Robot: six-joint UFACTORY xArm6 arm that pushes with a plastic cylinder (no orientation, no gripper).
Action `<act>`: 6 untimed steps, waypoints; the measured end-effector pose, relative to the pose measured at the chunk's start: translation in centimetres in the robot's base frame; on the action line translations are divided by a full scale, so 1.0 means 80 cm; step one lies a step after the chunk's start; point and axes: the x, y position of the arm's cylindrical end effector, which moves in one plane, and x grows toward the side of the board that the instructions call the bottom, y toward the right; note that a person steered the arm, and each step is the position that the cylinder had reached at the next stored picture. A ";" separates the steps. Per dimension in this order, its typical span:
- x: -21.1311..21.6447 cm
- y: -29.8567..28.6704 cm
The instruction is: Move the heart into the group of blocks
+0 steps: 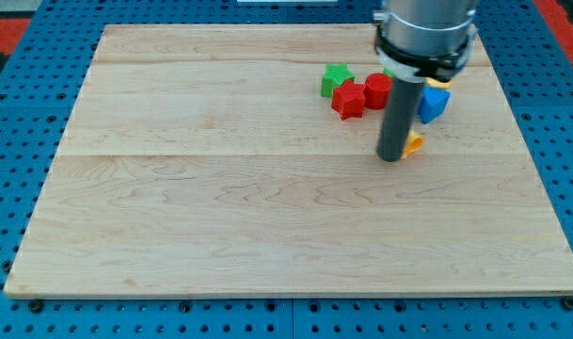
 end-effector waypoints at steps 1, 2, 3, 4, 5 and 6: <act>-0.007 0.027; -0.050 0.014; -0.064 0.006; -0.062 0.005; -0.020 0.009; -0.014 -0.020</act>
